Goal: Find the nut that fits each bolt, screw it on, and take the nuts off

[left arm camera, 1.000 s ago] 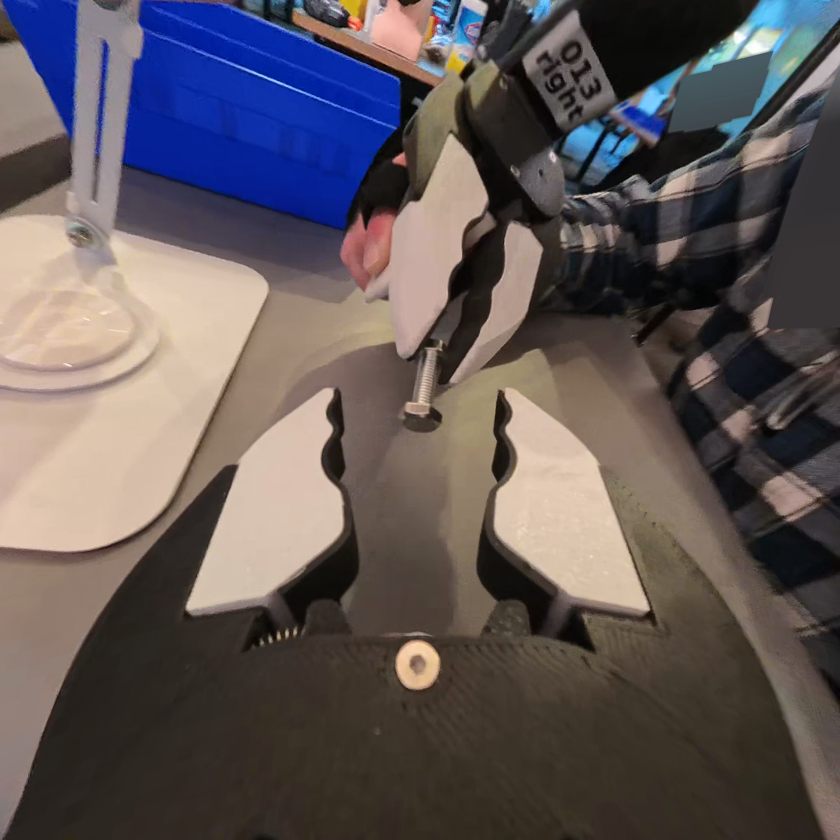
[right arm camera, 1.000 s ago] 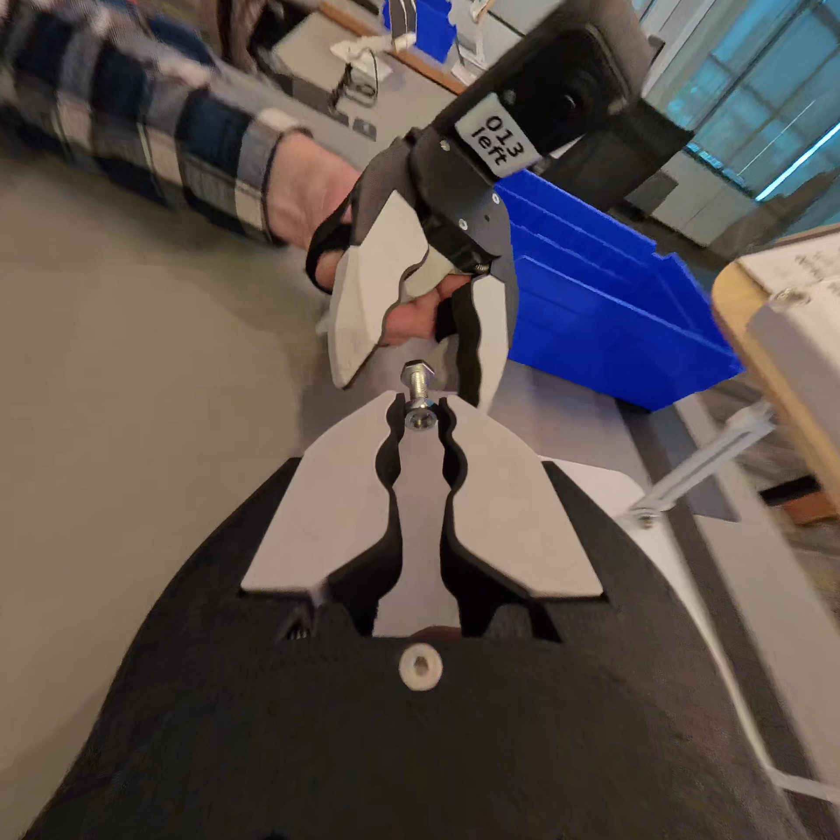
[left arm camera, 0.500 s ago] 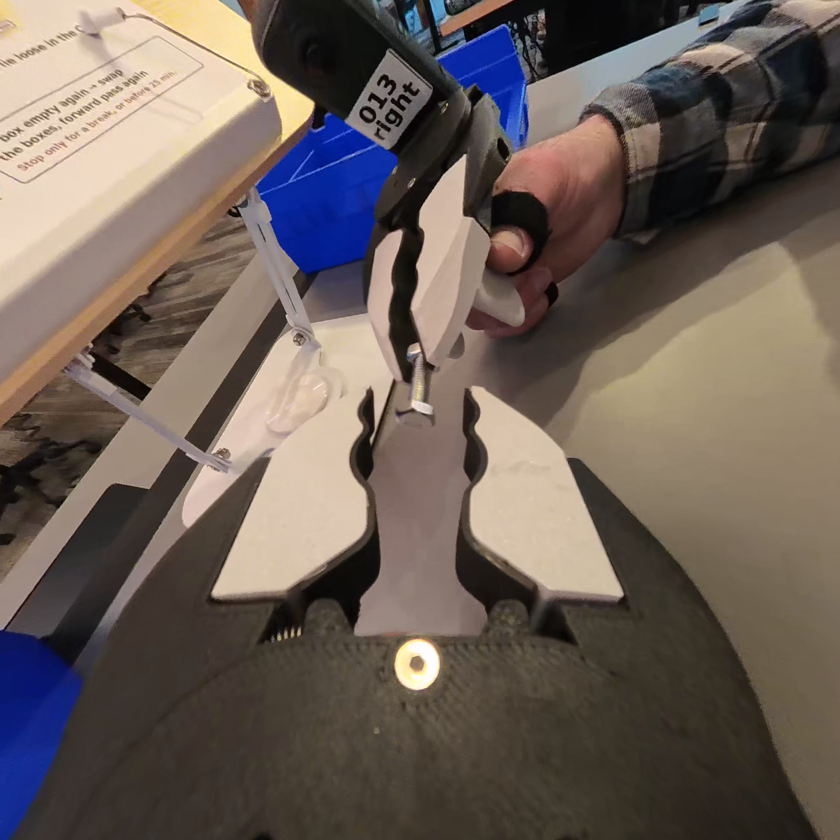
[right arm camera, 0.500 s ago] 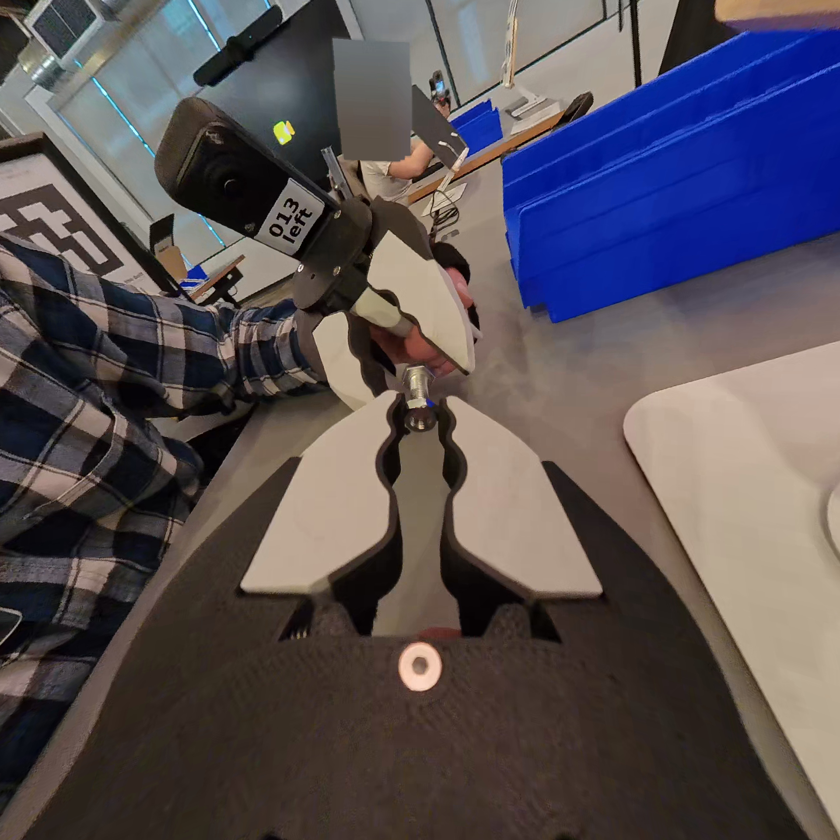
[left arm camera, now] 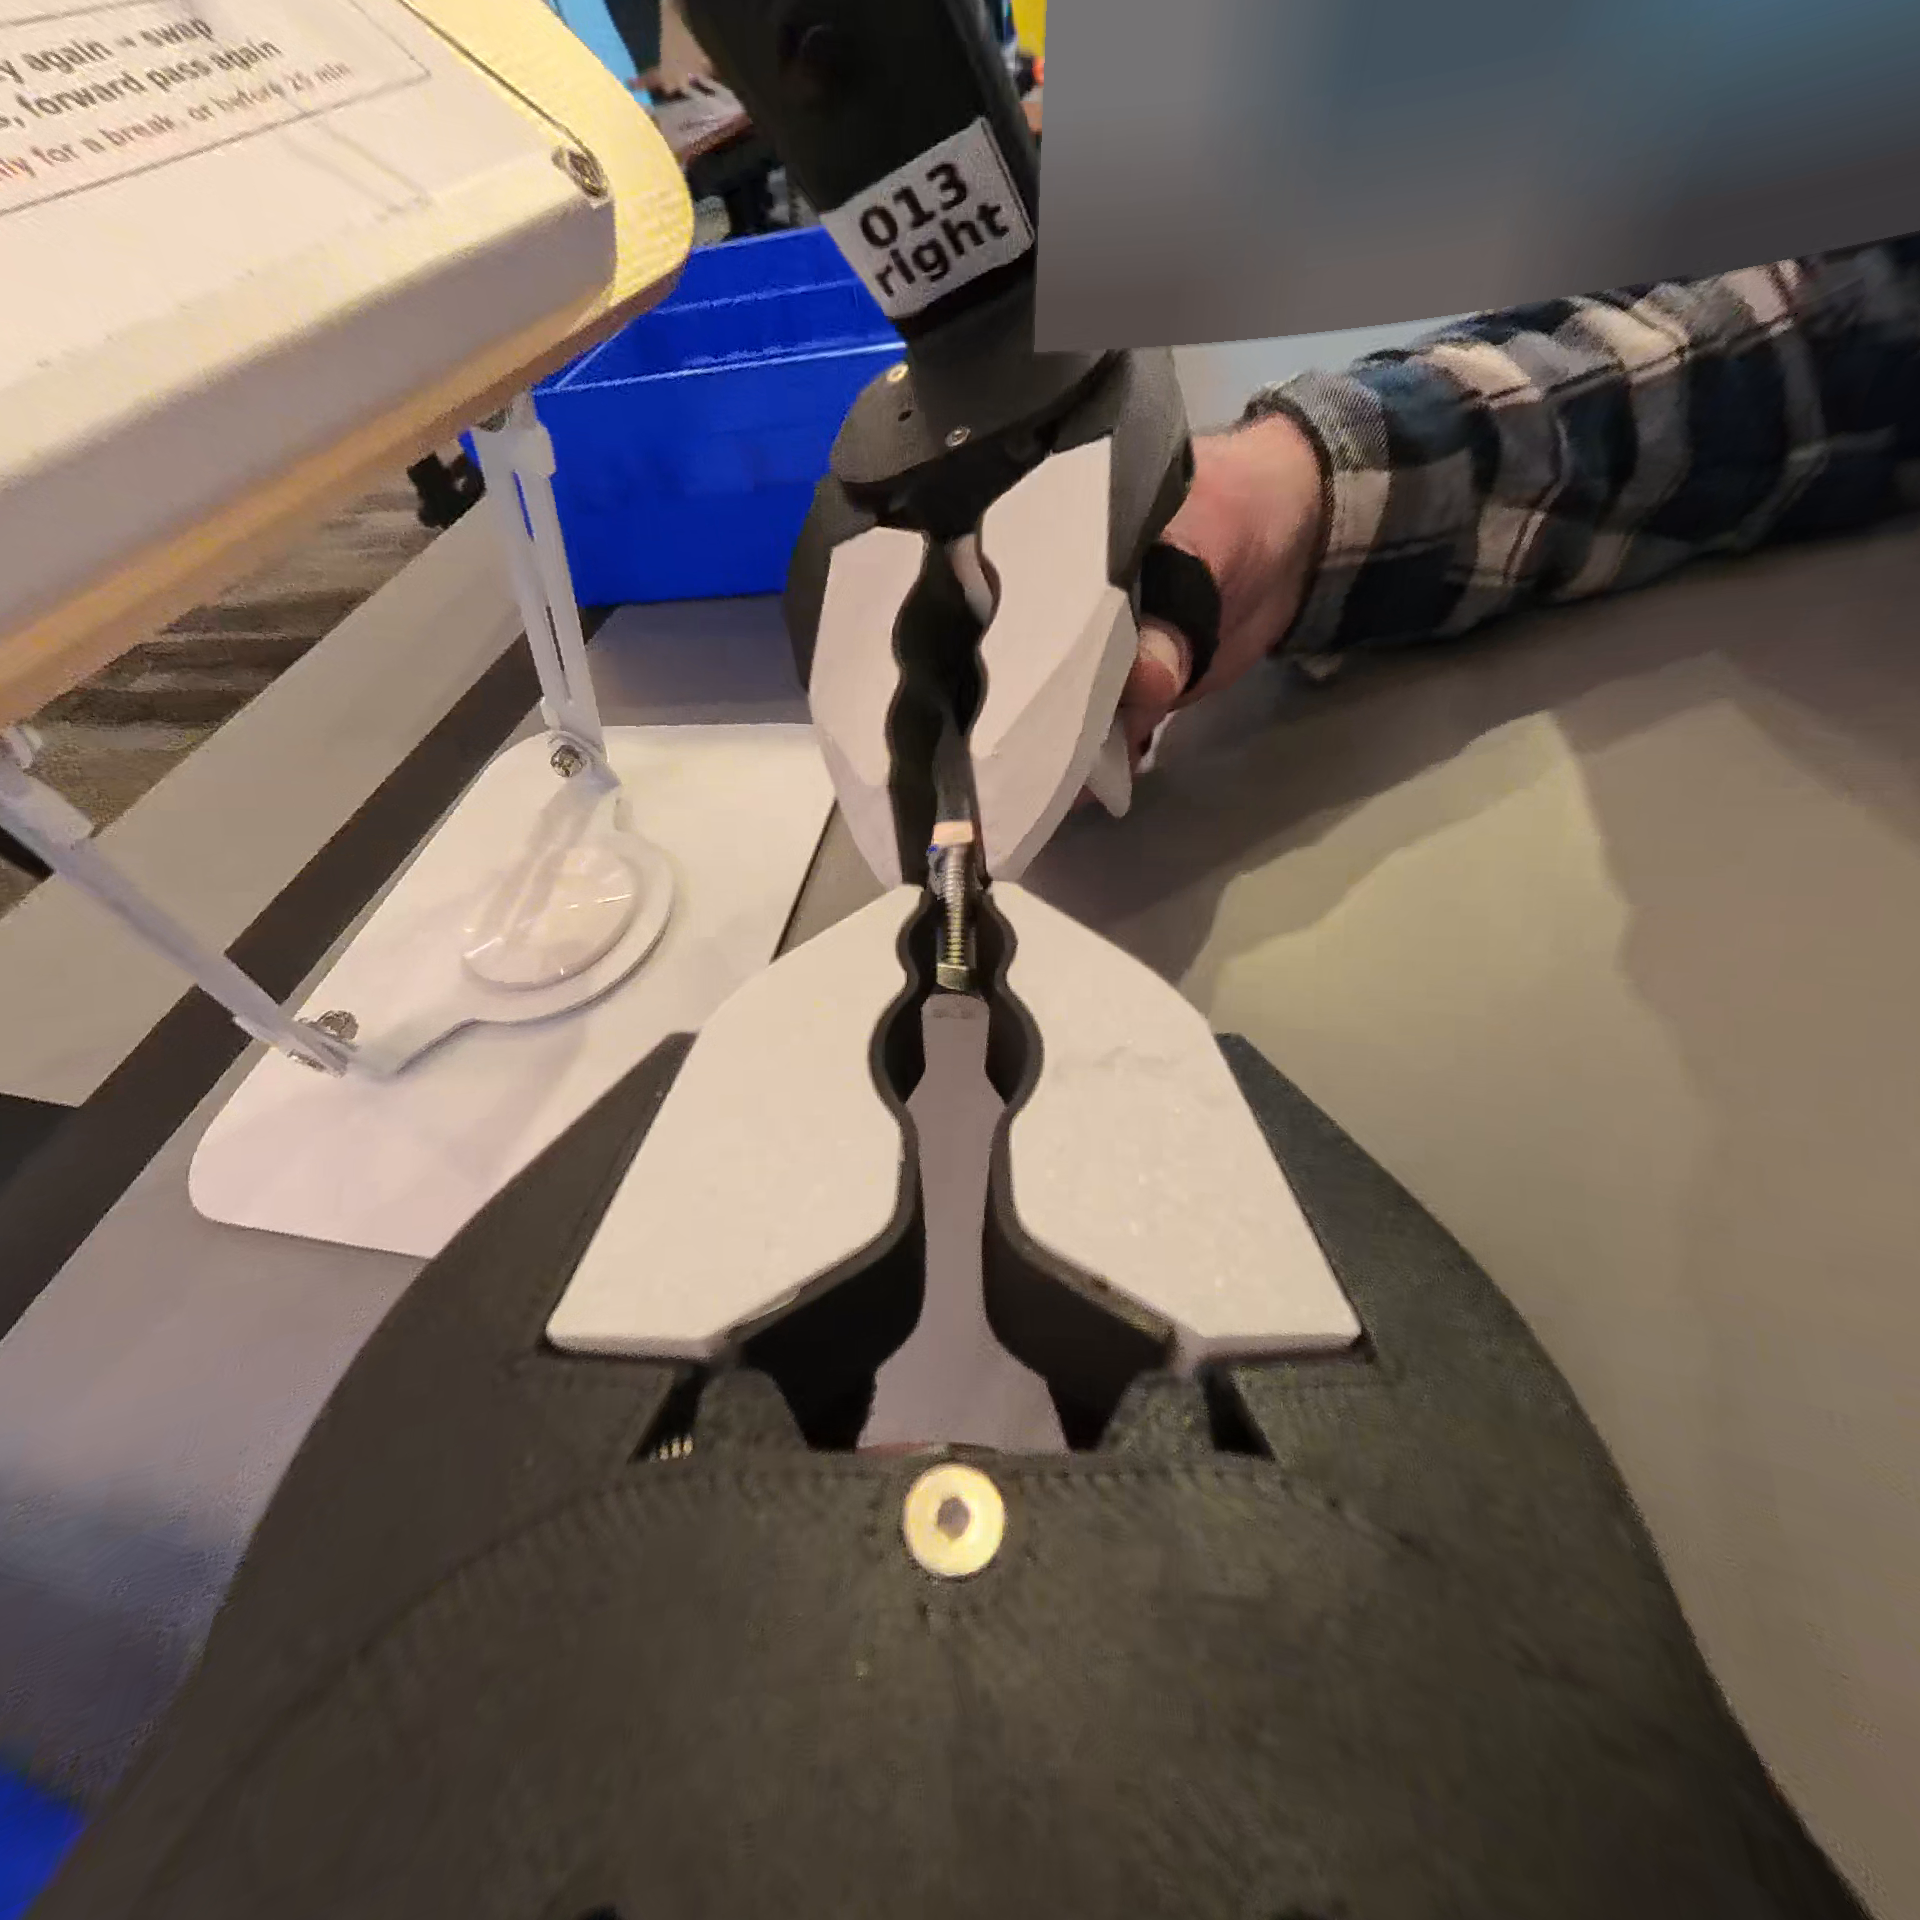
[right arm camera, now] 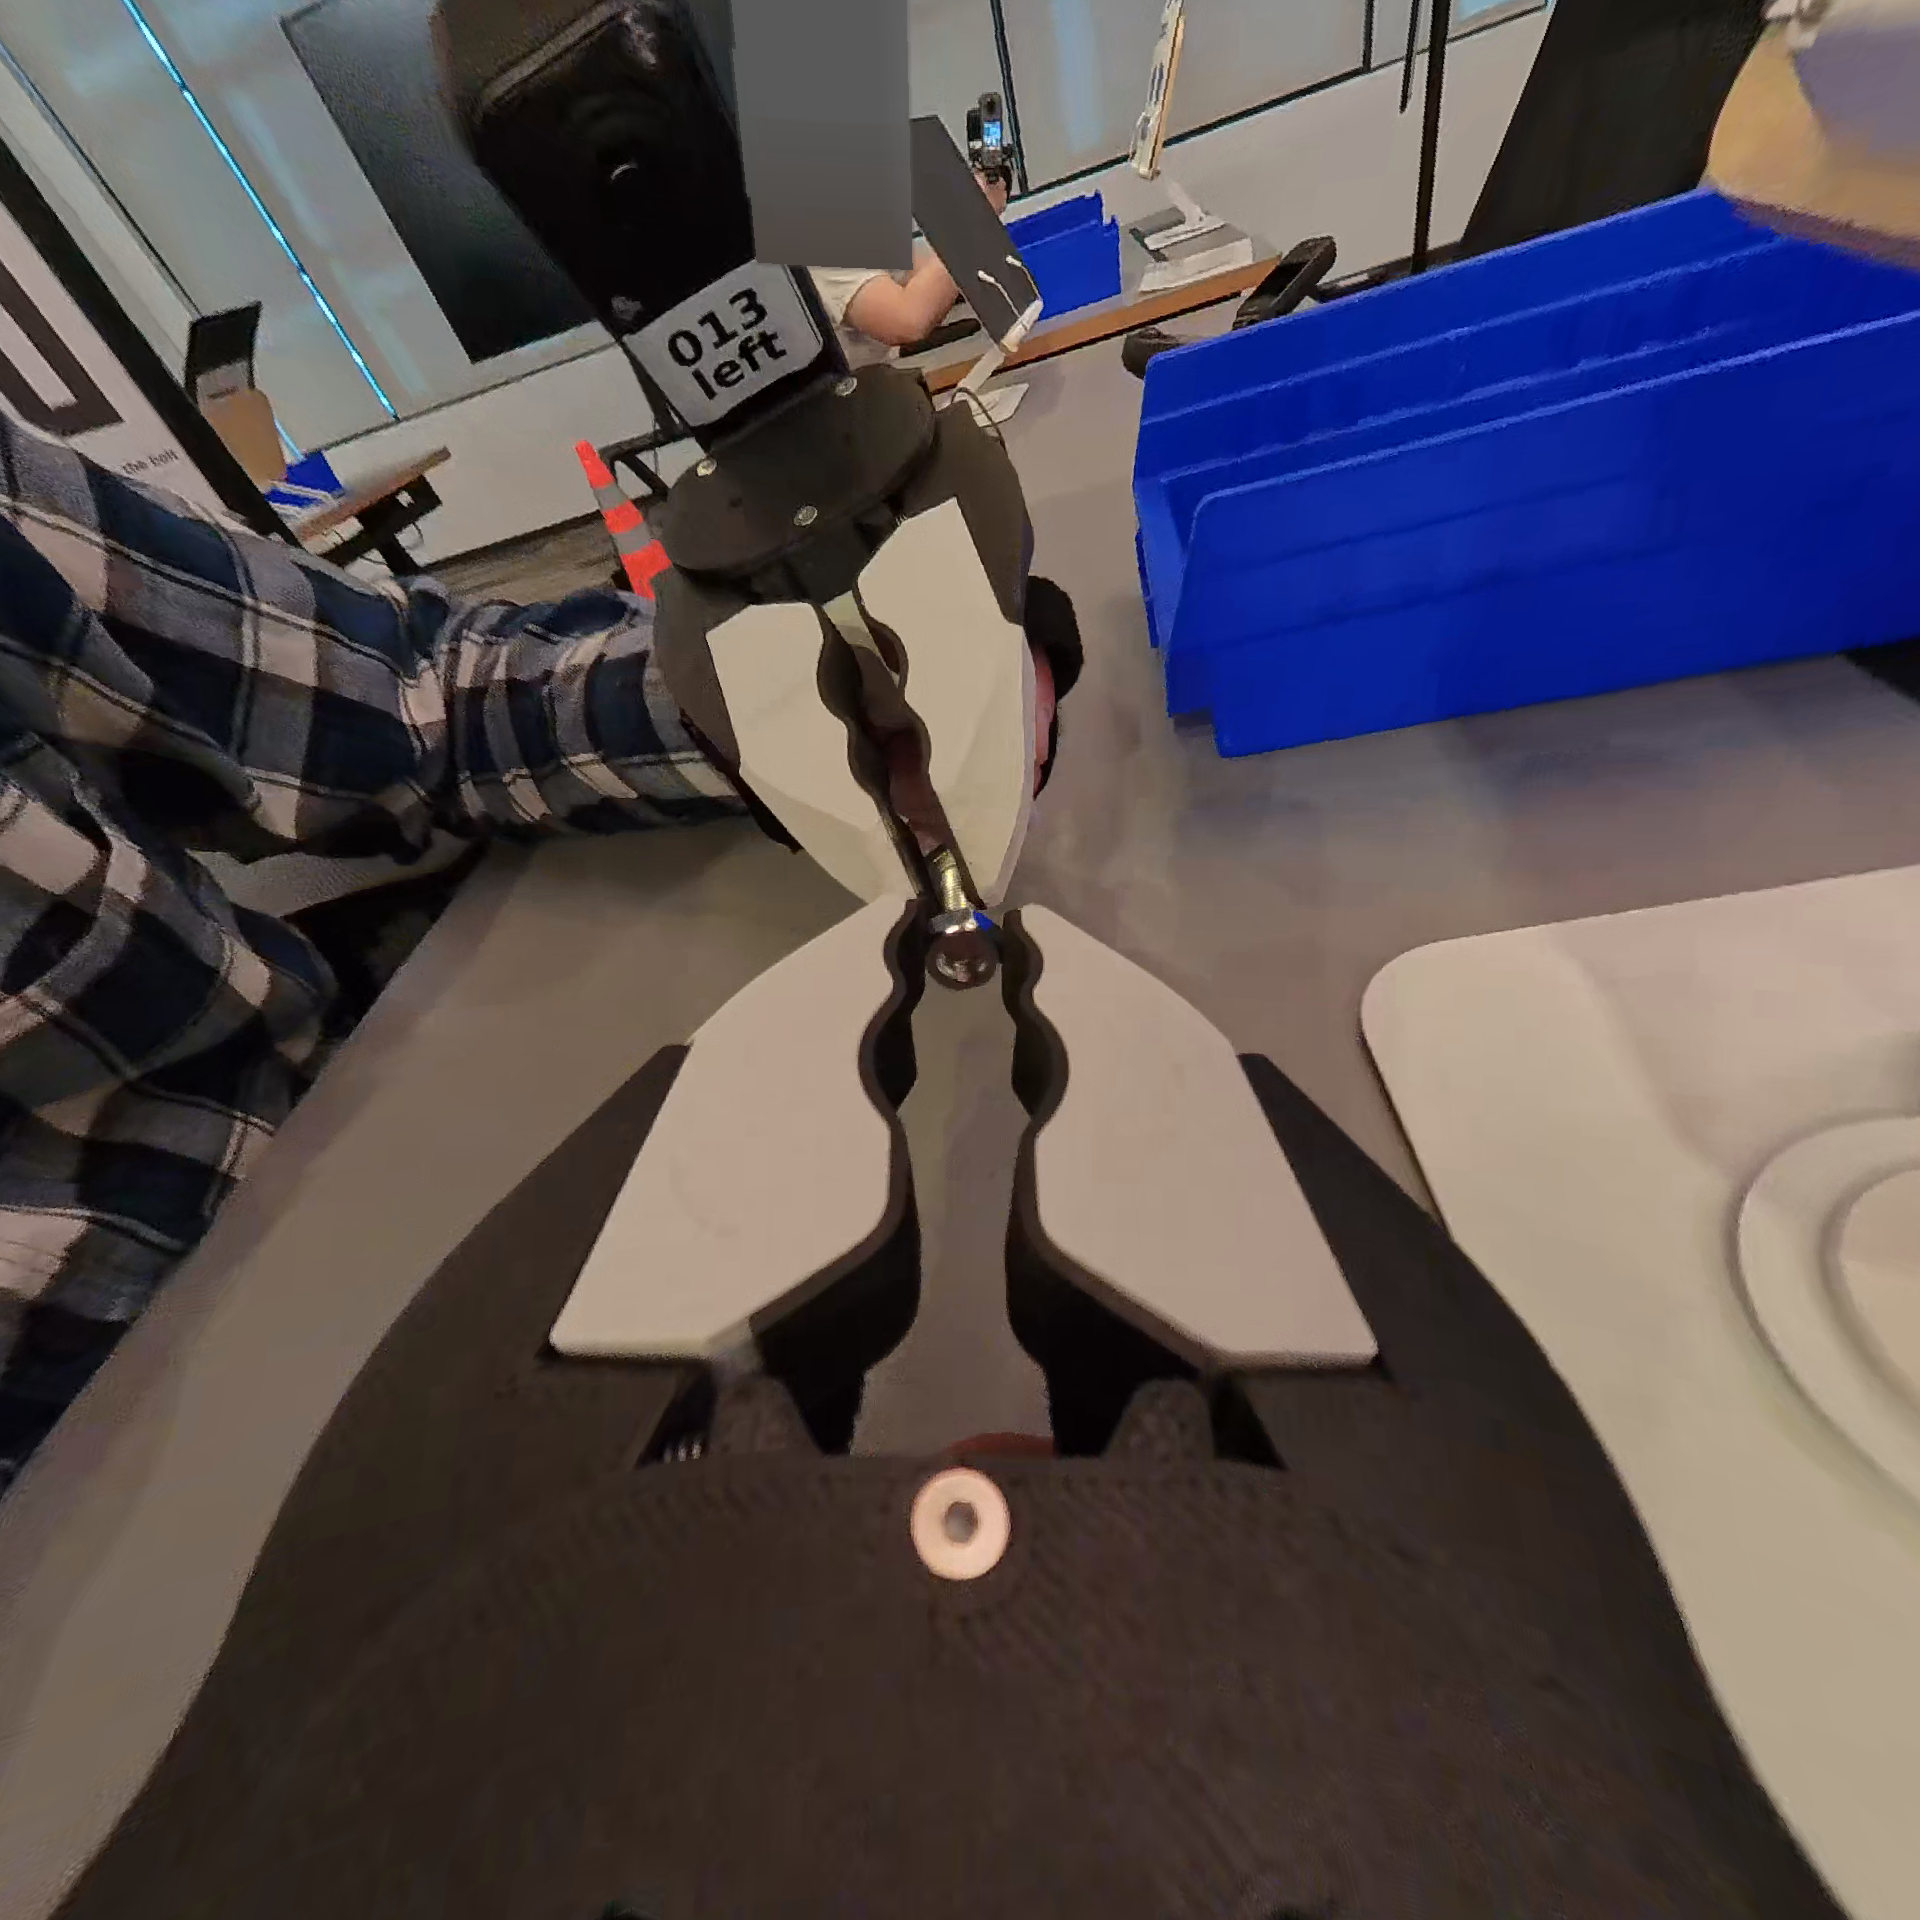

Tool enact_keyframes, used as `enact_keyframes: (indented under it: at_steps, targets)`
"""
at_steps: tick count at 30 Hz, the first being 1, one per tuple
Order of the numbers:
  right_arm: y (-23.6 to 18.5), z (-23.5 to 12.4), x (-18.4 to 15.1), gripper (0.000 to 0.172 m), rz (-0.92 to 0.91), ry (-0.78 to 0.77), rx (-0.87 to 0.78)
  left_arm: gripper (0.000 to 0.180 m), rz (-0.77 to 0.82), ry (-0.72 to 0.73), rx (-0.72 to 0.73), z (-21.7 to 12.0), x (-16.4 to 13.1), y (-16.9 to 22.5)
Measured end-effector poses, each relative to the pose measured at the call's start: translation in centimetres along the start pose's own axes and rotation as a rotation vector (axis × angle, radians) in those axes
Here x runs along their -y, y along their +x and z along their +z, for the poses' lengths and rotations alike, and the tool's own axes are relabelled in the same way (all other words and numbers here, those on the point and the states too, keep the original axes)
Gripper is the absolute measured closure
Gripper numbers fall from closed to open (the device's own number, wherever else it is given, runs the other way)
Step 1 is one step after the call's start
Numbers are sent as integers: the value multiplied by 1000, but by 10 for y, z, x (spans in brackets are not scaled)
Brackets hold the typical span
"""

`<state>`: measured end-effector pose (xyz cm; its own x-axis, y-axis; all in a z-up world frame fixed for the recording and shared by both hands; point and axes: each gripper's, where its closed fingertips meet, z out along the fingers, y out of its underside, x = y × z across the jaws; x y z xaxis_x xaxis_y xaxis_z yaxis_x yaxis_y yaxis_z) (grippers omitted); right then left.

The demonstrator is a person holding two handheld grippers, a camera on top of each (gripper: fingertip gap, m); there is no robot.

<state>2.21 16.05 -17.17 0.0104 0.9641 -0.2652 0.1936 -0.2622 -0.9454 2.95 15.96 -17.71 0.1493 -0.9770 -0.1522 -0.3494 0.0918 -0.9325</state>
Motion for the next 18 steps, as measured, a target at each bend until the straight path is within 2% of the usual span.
enact_keyframes:
  at_steps: [6,10,14,18]
  targets:
    - [-2,0,1,157,-72,-7,-21,174,-48,6,-45,-1,0,2]
    - [-2,1,0,157,-74,-11,-24,174,20,-2,-19,0,-2,2]
    - [-3,-1,5,157,-24,35,5,149,65,-21,33,4,-5,-1]
    - [-2,-1,5,157,44,49,35,153,115,-23,69,4,-5,-2]
